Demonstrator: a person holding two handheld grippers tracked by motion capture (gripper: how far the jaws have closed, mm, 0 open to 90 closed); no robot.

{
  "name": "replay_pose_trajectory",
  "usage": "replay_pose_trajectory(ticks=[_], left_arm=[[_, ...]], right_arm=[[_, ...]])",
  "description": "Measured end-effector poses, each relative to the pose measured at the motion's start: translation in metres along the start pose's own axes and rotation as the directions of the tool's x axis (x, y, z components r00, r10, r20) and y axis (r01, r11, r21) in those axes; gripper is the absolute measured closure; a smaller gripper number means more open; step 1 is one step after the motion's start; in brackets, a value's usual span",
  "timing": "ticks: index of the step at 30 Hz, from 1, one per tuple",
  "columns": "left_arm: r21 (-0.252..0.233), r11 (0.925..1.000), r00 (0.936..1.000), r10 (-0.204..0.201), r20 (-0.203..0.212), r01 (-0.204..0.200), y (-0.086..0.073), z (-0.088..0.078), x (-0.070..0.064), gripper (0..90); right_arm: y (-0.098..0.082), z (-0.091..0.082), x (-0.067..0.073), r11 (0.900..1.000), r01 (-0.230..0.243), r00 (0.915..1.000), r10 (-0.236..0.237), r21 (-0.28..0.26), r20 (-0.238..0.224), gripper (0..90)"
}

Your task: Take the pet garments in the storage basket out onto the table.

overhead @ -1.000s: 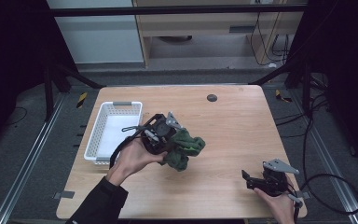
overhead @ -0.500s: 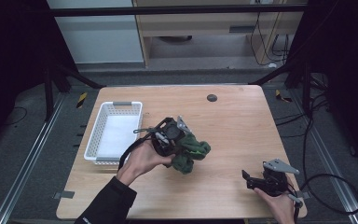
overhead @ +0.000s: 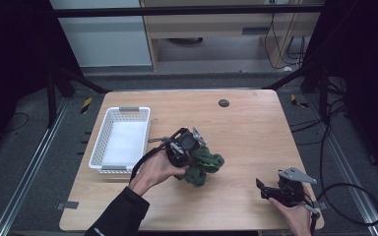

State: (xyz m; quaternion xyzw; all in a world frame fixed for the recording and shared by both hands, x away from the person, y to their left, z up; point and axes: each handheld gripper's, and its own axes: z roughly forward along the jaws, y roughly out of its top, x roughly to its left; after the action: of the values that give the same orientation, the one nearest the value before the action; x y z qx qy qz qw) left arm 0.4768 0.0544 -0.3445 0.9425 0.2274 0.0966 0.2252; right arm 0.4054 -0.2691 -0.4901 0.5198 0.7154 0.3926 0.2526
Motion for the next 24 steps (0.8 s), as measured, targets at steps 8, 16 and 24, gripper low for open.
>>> replay_pose_trajectory(ticks=[8,16,24], left_arm=[[0.028,0.9995,0.9998,0.014,0.014,-0.014,-0.002,0.015,-0.001,80.0],[0.034,0.9993,0.9997,0.012,0.02,-0.013,-0.005,0.025,-0.001,76.4],[0.027,0.9996,0.9997,-0.011,0.024,0.01,-0.012,0.032,0.004,66.4]], right_arm=[[0.0,0.0,0.0,1.0,0.006,1.0,-0.006,-0.003,0.005,10.0],[0.0,0.0,0.0,1.0,0.01,0.9999,-0.01,-0.004,0.007,10.0],[-0.001,0.001,-0.001,1.0,0.019,0.9998,-0.019,-0.004,0.009,10.0]])
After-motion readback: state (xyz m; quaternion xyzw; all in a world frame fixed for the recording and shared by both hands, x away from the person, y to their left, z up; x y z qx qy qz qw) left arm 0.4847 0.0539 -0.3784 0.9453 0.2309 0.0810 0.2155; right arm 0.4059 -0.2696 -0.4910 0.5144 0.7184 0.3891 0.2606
